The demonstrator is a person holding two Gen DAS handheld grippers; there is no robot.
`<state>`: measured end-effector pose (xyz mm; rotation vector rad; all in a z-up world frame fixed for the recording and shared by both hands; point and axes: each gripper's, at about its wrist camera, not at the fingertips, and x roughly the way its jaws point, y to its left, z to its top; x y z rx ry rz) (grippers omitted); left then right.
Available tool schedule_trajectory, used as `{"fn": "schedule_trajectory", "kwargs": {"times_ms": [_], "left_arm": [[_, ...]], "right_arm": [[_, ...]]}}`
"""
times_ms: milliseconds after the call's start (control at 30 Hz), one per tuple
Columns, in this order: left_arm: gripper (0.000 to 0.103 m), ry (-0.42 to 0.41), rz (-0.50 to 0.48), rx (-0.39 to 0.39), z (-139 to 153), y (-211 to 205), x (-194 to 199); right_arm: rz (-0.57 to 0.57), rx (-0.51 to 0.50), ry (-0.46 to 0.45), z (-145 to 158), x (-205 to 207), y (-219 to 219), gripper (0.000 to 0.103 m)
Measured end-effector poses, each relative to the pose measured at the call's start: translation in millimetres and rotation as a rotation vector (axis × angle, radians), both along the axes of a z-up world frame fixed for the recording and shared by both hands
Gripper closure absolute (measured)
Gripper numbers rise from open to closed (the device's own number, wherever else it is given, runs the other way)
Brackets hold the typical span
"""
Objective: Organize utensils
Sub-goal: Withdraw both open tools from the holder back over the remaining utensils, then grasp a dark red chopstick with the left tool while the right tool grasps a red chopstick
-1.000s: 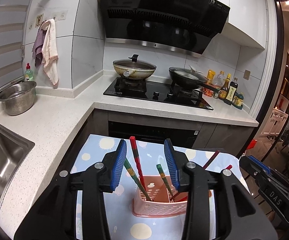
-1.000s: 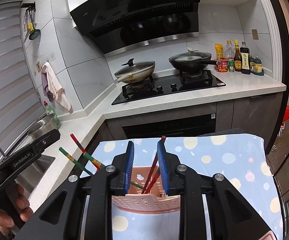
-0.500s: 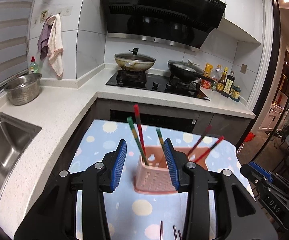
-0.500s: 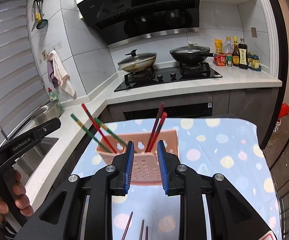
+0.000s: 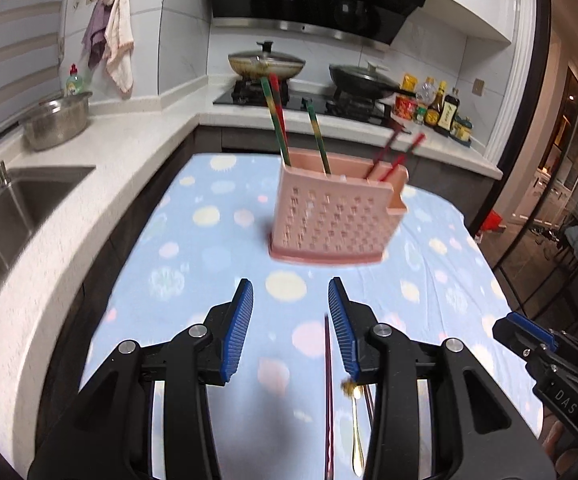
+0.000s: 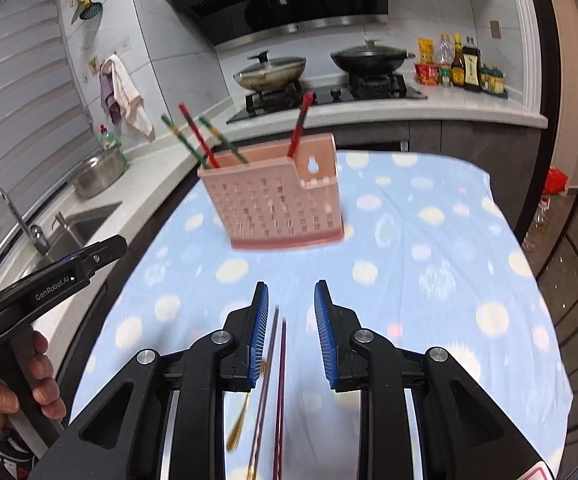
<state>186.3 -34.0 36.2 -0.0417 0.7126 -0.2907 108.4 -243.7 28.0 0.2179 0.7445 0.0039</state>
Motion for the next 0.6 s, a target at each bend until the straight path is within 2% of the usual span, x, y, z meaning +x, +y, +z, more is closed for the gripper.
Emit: {"fn": "schedule_trajectory", "kwargs": {"times_ms": [300,600], "left_arm": [[0.066,0.086,-0.017,0.025,-41,-1,-46],[0.066,0.15,-0.05,0.074,-74,-6,-80]], "right_arm": [[0.033,0.018,0.145,-56,-51,12,0.079],[0.094,-0.002,0.222,-85,-77,31,0.079]]}}
